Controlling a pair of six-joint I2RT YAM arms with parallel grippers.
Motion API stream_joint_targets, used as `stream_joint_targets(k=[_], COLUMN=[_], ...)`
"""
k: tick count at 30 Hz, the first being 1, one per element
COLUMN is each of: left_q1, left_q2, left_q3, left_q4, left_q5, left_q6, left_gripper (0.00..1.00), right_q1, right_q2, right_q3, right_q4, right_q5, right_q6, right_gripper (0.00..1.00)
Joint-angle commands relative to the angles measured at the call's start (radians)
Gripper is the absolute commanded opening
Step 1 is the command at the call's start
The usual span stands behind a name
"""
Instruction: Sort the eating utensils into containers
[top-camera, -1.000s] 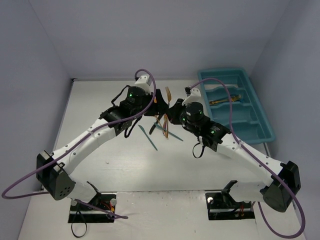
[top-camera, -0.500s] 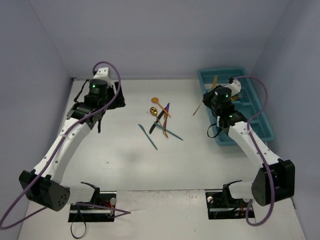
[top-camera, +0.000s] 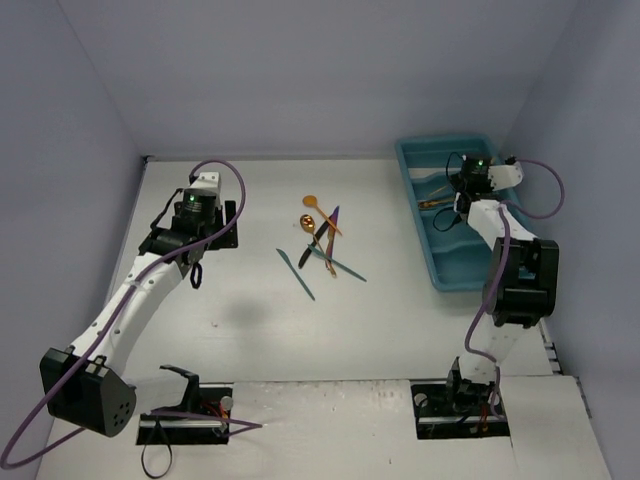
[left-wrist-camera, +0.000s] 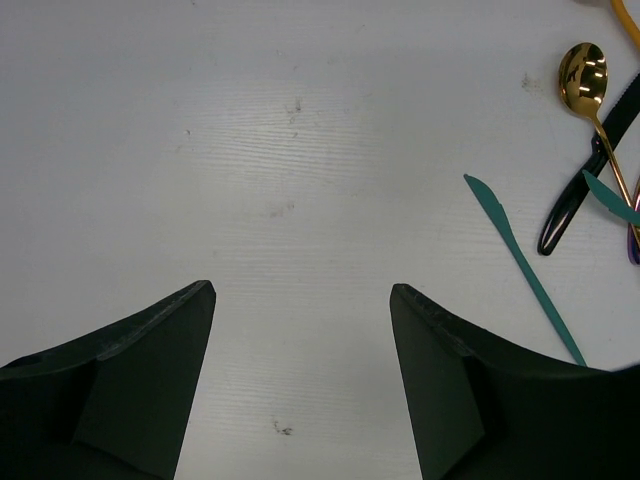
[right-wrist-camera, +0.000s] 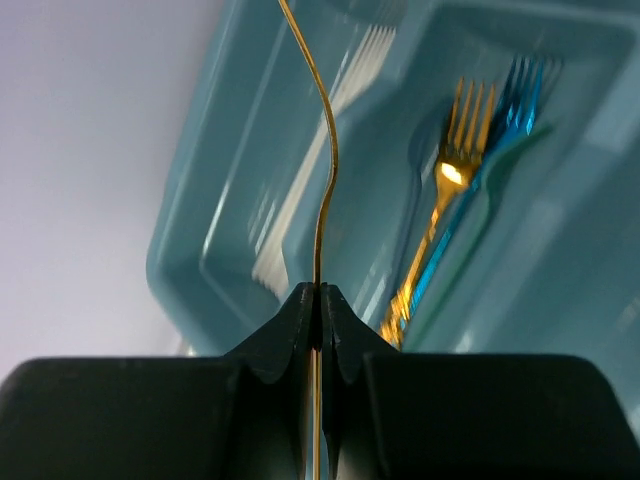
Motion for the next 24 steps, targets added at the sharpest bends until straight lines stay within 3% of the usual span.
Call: stream_joint_targets(k=[1, 6, 14, 16, 20, 24], left_q1=[0.009, 0.009, 0.009, 0.009, 0.009, 0.009], left_q2=[-0.031, -0.027, -0.014, -0.019, -0.026, -0.032], left_q3=[0.022, 0.019, 0.021, 0.021, 0.019, 0.022], left_q4=[0.054, 0.054, 0.056, 0.055, 0.055, 0.055], left_q5=[0.0, -0.012, 0.008, 0.0, -0.004, -0.003], left_q6=[0.02, 0.029, 0.023, 0.024, 0.026, 0.027], left_gripper=[0.68, 0.68, 0.68, 0.68, 0.68, 0.68], right_q1=[-0.01, -0.026, -0.026, -0.027, -0.016, 0.071], right_q2=[0.077, 0.178, 0.146, 0.12, 0.051, -0.05], right_q3=[0.132, 0.206, 0.211, 0.2, 0.193, 0.183], right_q4=[0.088, 0.083, 0.079, 0.079, 0.072, 0.03], right_q5=[0.099, 0.059, -0.003, -0.033, -0.184, -0.365], right_q6=[0.062, 0.073, 0.012, -0.018, -0.148, -0.405], right_gripper=[0.05, 0.16, 0.39, 0.41, 0.44, 0.47])
